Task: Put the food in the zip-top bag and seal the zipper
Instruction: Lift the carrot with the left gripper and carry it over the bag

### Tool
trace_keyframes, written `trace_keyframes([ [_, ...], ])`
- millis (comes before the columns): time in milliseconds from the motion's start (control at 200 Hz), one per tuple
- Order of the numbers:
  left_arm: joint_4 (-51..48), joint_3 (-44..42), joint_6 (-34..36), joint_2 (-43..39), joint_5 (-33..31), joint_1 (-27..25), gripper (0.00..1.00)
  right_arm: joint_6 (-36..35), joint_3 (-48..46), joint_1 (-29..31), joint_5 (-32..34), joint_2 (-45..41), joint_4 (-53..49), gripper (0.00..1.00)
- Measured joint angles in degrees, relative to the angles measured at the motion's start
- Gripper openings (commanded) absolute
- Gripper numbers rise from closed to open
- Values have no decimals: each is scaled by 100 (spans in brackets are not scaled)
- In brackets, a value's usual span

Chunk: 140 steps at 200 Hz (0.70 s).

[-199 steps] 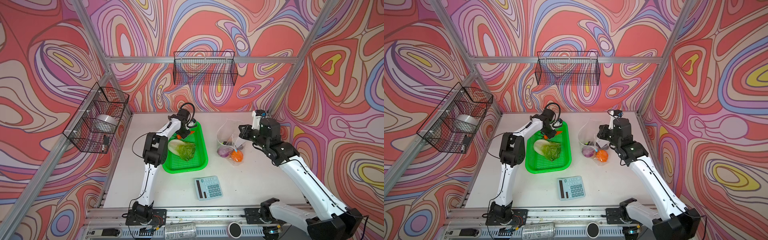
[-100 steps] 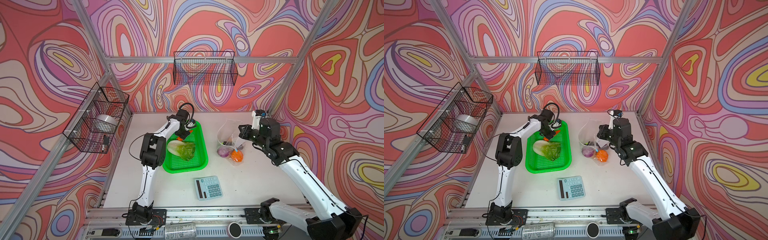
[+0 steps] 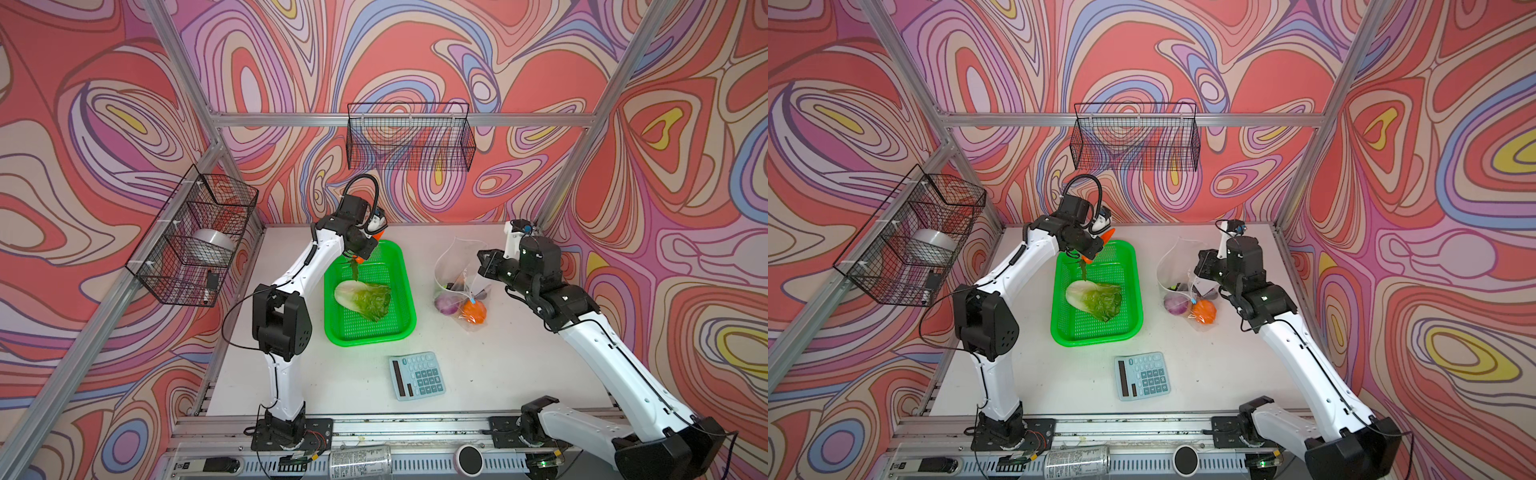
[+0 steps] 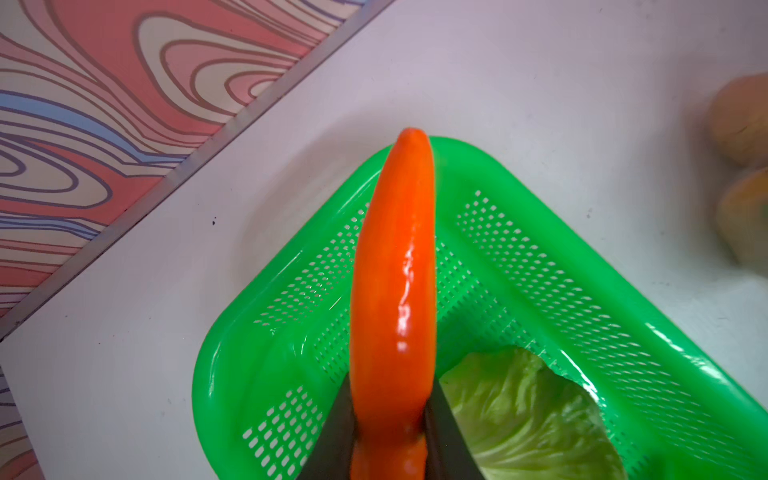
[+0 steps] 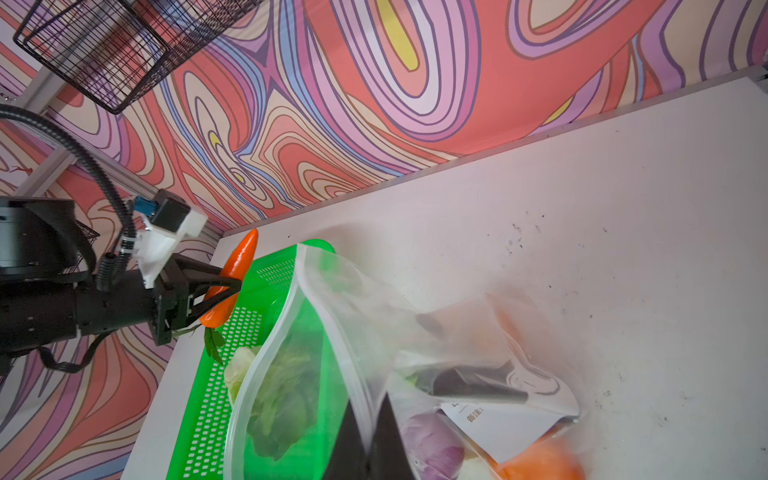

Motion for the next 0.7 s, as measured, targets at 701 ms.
trace_keyframes([
  [701, 5025, -1523, -5066, -1416, 3187, -916, 0, 48, -164, 0, -4, -122, 138, 0],
])
